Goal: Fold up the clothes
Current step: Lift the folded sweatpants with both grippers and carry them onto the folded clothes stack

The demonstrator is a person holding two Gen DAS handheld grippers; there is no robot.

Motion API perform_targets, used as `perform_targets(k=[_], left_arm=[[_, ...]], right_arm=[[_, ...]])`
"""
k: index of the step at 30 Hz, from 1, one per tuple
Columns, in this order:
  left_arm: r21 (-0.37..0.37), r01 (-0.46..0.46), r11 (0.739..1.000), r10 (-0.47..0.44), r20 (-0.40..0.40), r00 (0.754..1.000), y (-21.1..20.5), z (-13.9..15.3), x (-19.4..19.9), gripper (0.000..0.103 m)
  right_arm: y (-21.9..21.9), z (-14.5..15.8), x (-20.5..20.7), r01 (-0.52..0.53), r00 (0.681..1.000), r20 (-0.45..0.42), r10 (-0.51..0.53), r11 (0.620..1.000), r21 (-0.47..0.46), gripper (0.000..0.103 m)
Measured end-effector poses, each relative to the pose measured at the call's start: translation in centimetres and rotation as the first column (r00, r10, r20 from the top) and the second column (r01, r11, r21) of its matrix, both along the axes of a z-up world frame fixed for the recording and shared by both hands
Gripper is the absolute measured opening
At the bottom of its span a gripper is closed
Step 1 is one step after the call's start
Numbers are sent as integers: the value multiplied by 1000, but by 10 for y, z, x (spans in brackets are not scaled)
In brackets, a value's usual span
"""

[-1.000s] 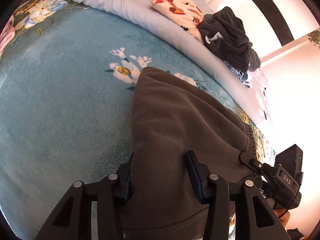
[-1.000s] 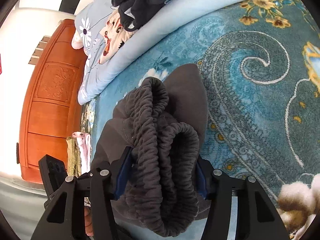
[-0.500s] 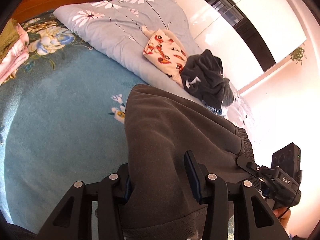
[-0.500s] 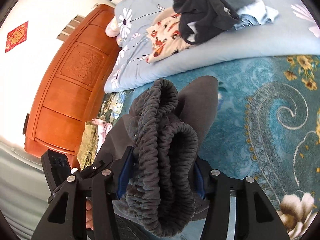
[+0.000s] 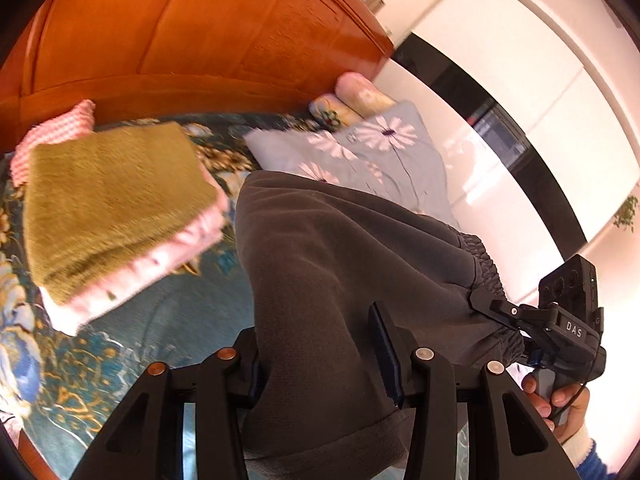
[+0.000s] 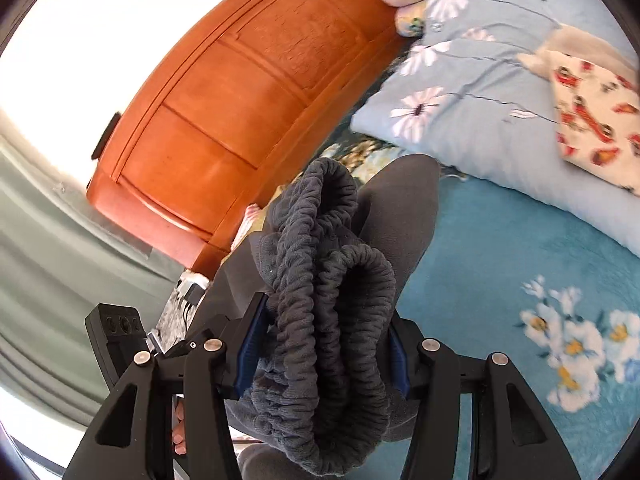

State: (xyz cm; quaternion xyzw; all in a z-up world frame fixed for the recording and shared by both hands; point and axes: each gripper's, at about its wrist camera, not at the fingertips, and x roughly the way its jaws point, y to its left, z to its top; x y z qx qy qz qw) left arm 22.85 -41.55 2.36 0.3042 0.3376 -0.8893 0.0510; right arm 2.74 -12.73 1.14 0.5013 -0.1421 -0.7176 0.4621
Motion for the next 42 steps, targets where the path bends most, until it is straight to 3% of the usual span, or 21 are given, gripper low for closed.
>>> perform_targets(k=[5, 10, 14, 17, 22, 29, 35, 42], left_arm=[[-64, -185, 981, 183, -26, 983, -91, 1, 14, 48], [-56, -333, 941, 331, -33, 943, -164, -21, 17, 48], [-17, -394, 919, 394, 8, 919, -199, -62, 13, 49], [15, -403, 915, 402, 38, 915, -202, -89, 15, 50], [17, -401, 916, 400, 37, 916, -194, -101, 21, 53], [32, -415, 909, 413, 53, 909, -186, -87, 29, 54], [23, -447, 894, 445, 63, 893, -184, -77, 41, 54], [-20, -453, 891, 453, 97, 886, -181, -65, 51, 54]], right_arm=[[-140, 8, -26, -198, 980, -27, 198, 980, 2, 55], [-260, -2, -47, -343, 939, -44, 342, 939, -6, 55], [-332, -27, -58, -432, 900, -56, 433, 901, 26, 55], [-364, -61, -72, -439, 898, -12, 440, 896, 69, 55], [-372, -96, -90, -426, 904, 49, 424, 901, 80, 57], [-368, -75, -89, -484, 874, 37, 484, 862, 153, 62], [-354, -73, -82, -455, 888, 28, 460, 867, 203, 63], [-345, -75, -96, -456, 890, 95, 446, 875, 166, 67]])
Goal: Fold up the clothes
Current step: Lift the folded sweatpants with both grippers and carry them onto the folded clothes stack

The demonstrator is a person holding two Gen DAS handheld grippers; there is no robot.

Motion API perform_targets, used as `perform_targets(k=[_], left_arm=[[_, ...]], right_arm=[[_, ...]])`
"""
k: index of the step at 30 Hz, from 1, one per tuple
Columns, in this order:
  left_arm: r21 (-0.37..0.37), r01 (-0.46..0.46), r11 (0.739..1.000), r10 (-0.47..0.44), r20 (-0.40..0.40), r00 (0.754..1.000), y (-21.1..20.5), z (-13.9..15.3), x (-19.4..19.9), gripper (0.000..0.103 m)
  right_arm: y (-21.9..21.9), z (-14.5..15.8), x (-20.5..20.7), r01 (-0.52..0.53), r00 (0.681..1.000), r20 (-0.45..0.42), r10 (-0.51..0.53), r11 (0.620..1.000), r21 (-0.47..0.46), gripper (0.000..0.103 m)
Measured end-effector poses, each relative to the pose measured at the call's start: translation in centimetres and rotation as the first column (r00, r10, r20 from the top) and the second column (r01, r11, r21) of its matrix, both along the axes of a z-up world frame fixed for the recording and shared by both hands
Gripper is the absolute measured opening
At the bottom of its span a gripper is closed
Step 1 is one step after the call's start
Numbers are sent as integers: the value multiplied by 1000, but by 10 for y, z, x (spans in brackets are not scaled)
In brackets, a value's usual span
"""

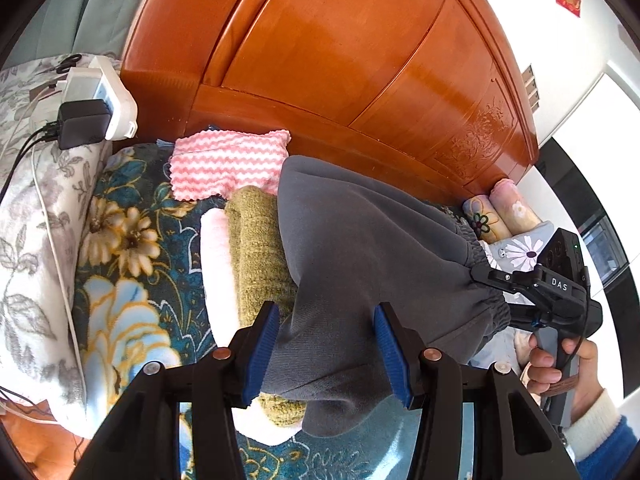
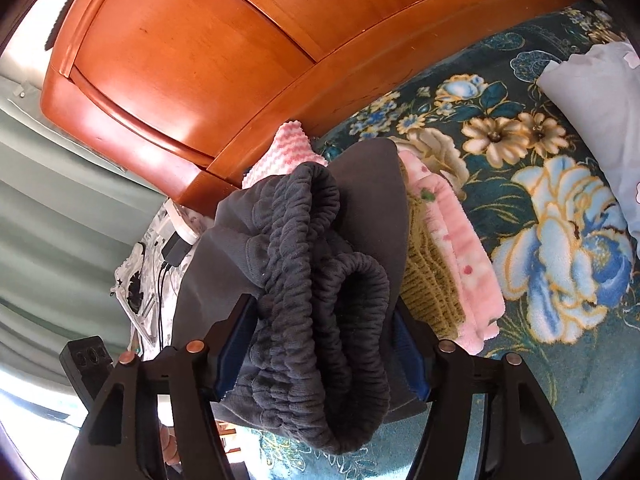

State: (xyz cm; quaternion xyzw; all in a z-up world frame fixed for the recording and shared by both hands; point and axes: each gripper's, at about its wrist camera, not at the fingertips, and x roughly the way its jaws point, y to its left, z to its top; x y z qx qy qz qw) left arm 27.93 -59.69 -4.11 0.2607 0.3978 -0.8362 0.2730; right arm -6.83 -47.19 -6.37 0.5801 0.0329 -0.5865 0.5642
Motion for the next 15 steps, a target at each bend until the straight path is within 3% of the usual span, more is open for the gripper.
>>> perform_targets(k=[3, 6, 9, 13, 15], left_arm=[[-24, -3, 1000, 2, -31, 1000, -1, 14, 0, 54], [-41, 37, 998, -40, -65, 997, 2, 27, -13, 54], [-76, 89, 993, -91, -26, 996, 6, 29, -36, 54], [-74, 93, 993, -93, 4, 996, 10, 16, -51, 54], [-83, 85, 993, -85, 5, 996, 14, 10, -54, 54]], right_arm=[[6, 1, -7, 27, 1000, 8, -27, 1000, -9, 69], [18, 12, -15, 91, 995, -49, -92, 995, -37, 69], [35, 35, -20, 171, 975, -130, -181, 982, -85, 69], [46, 64, 20, 96, 932, -332, -146, 982, -162, 69], [45, 59, 49, 28, 912, -399, -91, 986, -163, 69]])
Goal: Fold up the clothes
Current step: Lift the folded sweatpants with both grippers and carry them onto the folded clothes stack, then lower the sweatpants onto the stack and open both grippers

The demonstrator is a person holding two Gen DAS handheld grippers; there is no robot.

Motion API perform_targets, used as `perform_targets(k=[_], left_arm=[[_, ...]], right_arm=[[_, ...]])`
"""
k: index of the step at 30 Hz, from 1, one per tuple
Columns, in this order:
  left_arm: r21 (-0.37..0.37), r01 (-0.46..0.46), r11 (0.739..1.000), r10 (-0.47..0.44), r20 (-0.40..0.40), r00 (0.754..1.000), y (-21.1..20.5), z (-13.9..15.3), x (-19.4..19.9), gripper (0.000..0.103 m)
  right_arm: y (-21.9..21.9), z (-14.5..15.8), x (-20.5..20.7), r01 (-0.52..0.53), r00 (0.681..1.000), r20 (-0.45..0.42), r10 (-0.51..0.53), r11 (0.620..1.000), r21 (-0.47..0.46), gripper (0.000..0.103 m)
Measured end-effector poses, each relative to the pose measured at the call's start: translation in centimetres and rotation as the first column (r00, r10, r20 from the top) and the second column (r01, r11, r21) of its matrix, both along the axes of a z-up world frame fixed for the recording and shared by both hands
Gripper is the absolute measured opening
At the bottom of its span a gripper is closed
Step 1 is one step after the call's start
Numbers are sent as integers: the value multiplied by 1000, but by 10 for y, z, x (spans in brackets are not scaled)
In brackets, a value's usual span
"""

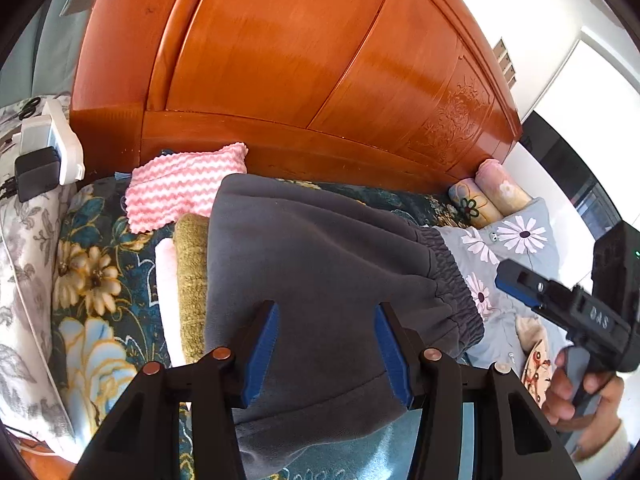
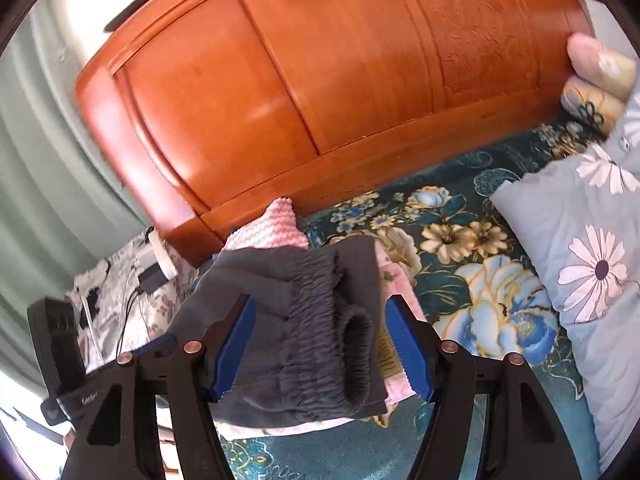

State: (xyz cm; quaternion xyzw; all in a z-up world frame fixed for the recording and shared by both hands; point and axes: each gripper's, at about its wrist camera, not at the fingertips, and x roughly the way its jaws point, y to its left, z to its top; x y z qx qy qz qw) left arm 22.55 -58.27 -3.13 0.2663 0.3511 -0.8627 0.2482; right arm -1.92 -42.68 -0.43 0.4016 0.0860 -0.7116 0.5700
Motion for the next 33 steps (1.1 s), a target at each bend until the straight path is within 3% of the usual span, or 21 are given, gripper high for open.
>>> perform_targets(k=[2, 5, 10, 13, 21, 25, 28, 30, 33], left_arm=[[-24, 2, 1000, -2, 9, 1000, 4, -4, -4, 59], [-41, 11, 999, -9, 31, 999, 6, -11, -9, 62], [-68, 38, 997, -35, 49, 998, 7, -23, -14, 63], [-101, 47, 994, -39, 75, 996, 7, -27, -19, 63], [-63, 27, 998, -21, 94, 995, 12, -16, -8, 63], [-40, -25, 999, 28, 81, 996, 23, -8, 13, 63], [-61, -33, 998, 40, 119, 992, 40, -10, 22, 74], [-117, -31, 993, 50, 161, 986, 58, -12, 25, 78], [-122, -29, 992, 52, 192, 980, 75, -22, 34, 90]], right_arm=[[-4, -13, 23, -54, 997, -45, 55, 998, 30, 69], [-8, -39, 34, -54, 996, -74, 59, 996, 73, 69], [-22, -71, 19, 3, 1000, 27, -6, 994, 106, 69], [-31, -78, 15, 24, 999, 37, -28, 995, 101, 69], [-44, -71, 16, 48, 998, 35, -54, 988, 149, 69], [-25, -52, 22, 108, 994, -42, -103, 985, 133, 69], [-3, -36, 33, 213, 973, -106, -203, 972, 98, 69], [13, -35, 48, 259, 965, -66, -255, 964, 59, 69], [34, -45, 77, 295, 955, -29, -295, 955, 8, 69]])
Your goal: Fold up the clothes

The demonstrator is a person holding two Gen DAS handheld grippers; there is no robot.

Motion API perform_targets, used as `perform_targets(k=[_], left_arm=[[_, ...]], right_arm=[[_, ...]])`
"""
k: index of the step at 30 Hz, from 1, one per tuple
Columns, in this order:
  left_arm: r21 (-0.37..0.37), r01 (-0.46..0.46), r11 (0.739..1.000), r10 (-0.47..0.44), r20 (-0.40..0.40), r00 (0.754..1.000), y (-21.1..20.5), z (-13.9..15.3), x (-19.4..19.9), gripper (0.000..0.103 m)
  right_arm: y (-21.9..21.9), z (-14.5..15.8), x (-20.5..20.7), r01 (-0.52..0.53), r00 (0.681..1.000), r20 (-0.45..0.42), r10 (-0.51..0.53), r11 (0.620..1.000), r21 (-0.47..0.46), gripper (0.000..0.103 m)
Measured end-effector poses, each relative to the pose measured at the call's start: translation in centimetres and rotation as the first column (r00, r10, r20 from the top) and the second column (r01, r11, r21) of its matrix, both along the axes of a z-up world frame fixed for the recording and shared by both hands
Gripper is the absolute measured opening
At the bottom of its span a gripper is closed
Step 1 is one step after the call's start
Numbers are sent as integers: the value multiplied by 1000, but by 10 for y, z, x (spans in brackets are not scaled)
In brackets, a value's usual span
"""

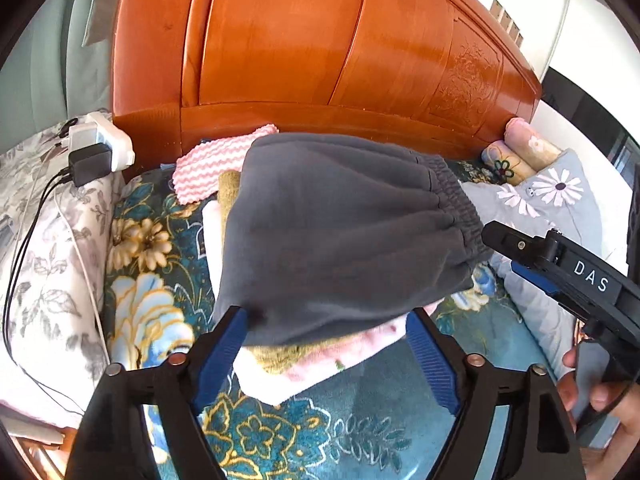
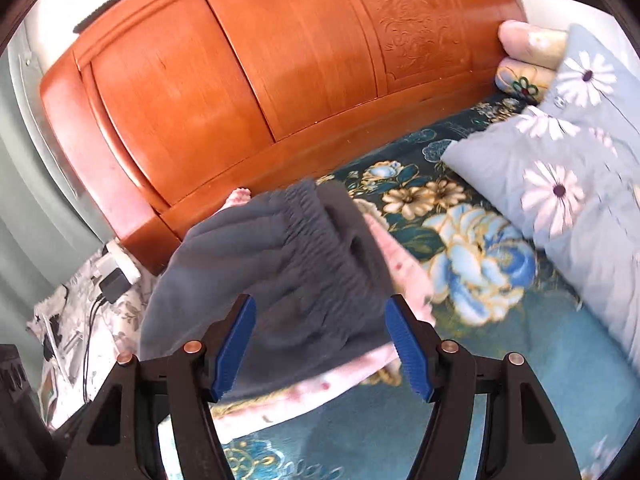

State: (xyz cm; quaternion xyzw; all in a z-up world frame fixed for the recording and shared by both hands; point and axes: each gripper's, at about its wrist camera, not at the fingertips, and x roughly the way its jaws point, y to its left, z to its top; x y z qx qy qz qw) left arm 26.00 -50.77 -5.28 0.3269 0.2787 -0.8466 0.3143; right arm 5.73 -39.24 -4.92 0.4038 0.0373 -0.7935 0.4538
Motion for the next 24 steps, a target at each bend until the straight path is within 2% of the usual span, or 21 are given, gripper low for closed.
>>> perform_targets(k=[4, 7, 12, 14, 16, 18, 19, 20, 24], left_arm=[[6, -51, 999, 51, 20, 998, 11, -14, 22, 103], [17, -85, 996, 85, 21, 996, 15, -20, 34, 103], [24, -124, 992, 124, 8, 992, 27, -27, 35, 103], [20, -137, 990, 136, 8, 991, 35, -30, 32, 103], [1, -157, 988, 156, 34, 987, 44, -34, 27, 103], [-40, -186, 982, 189, 94, 978, 52, -41, 23, 103], [-61, -194, 979, 200, 125, 972, 55, -44, 21, 103], [-76, -192, 978, 202, 148, 968, 58, -47, 20, 103], [-87, -195, 977, 208, 177, 962, 65, -55, 19, 103]], right_arm=[[10, -22, 33, 15, 1000, -14, -14, 999, 40, 69], [19, -28, 43, 22, 999, -28, -20, 997, 69, 69], [41, -39, 52, 81, 991, -117, -67, 990, 117, 75], [50, -45, 52, 106, 987, -131, -89, 985, 135, 86], [63, -49, 54, 147, 981, -149, -127, 981, 130, 86], [71, -52, 53, 184, 972, -168, -161, 975, 128, 87], [73, -51, 50, 208, 967, -177, -183, 970, 130, 89], [75, -50, 47, 240, 958, -190, -215, 963, 121, 95], [84, -51, 50, 300, 936, -217, -276, 950, 86, 99]])
